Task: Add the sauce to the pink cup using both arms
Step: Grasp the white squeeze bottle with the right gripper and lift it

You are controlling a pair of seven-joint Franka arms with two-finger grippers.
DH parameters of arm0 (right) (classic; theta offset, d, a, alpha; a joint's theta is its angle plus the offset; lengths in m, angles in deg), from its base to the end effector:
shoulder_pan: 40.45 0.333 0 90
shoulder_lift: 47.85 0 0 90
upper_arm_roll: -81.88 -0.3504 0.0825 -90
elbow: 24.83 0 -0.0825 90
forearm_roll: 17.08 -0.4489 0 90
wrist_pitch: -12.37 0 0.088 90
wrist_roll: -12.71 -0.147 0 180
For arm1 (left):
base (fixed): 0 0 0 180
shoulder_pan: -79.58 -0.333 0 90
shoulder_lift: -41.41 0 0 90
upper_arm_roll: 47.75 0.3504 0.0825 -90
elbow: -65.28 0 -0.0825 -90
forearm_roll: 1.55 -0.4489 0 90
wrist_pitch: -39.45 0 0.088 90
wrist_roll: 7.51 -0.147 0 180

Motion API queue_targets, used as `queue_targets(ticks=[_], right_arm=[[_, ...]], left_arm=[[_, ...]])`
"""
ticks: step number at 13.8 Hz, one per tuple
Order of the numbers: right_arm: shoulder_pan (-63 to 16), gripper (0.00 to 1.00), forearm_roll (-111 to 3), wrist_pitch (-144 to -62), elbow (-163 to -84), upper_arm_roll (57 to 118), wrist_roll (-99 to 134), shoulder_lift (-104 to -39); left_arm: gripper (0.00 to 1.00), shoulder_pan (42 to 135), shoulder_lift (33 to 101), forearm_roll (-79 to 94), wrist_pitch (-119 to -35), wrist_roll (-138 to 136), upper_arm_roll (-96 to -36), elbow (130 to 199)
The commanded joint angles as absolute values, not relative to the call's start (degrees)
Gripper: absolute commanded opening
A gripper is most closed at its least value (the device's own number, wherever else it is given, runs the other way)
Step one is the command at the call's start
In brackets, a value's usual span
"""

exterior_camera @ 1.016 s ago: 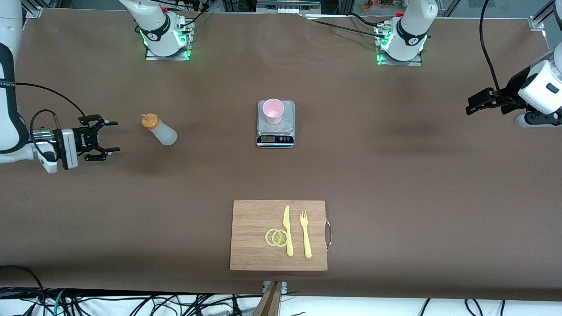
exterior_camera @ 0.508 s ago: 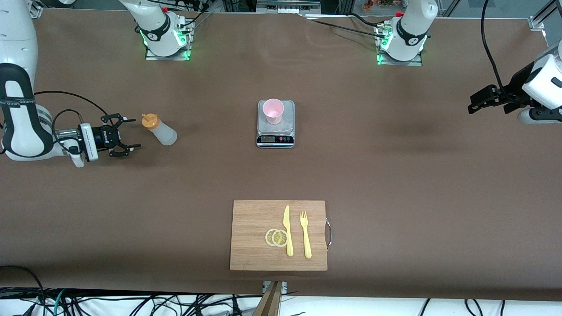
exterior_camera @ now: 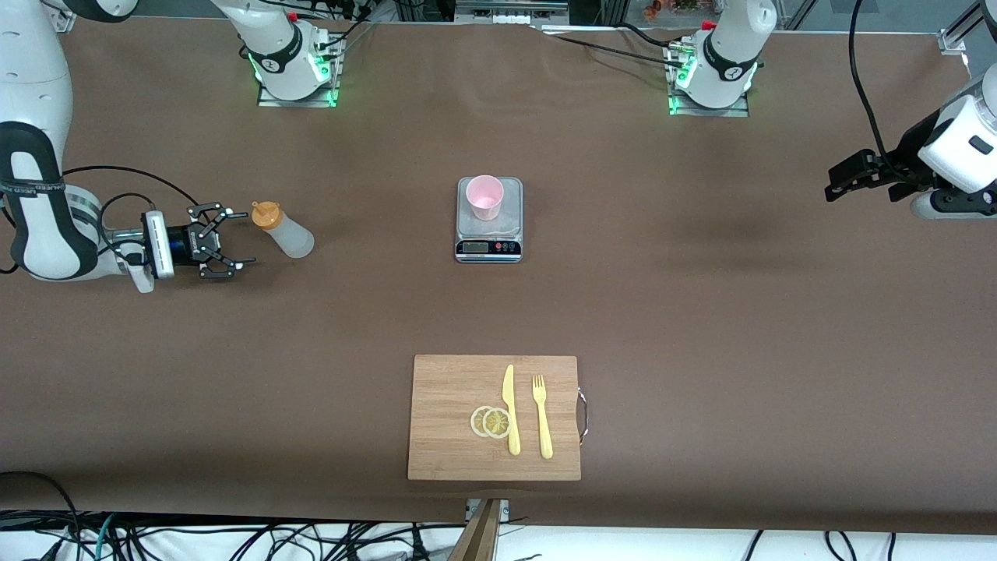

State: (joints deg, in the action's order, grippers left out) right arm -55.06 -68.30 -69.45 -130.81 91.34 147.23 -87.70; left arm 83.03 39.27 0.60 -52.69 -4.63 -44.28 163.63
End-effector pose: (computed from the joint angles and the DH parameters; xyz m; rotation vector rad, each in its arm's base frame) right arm 0.5615 -0.1181 0.1057 -1.4355 -1.3001 -0.6030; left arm 0.6019 -0.0047 0.5669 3.1006 0.0825 -0.1118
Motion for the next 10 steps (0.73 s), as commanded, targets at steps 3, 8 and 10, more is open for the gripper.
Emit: queue_targets(ticks=[3, 8, 10], right_arm=[[-55.65, 1.00, -73.58, -67.17, -132.15, 90.66, 155.17, -88.89], [-54.43, 1.00, -77.19, -68.93, -136.54, 90.58, 160.10, -89.42], [-53.37, 1.00, -78.33, -69.02, -136.71, 90.58, 160.19, -89.42]], left_arm=[[1.00, 83.18, 40.18, -0.49, -52.49, -5.76, -44.33, 161.00], [1.00, 83.27, 40.18, -0.49, -52.31, -5.76, -44.41, 160.82], [1.00, 83.27, 40.18, -0.49, -52.22, -5.76, -44.33, 160.82]])
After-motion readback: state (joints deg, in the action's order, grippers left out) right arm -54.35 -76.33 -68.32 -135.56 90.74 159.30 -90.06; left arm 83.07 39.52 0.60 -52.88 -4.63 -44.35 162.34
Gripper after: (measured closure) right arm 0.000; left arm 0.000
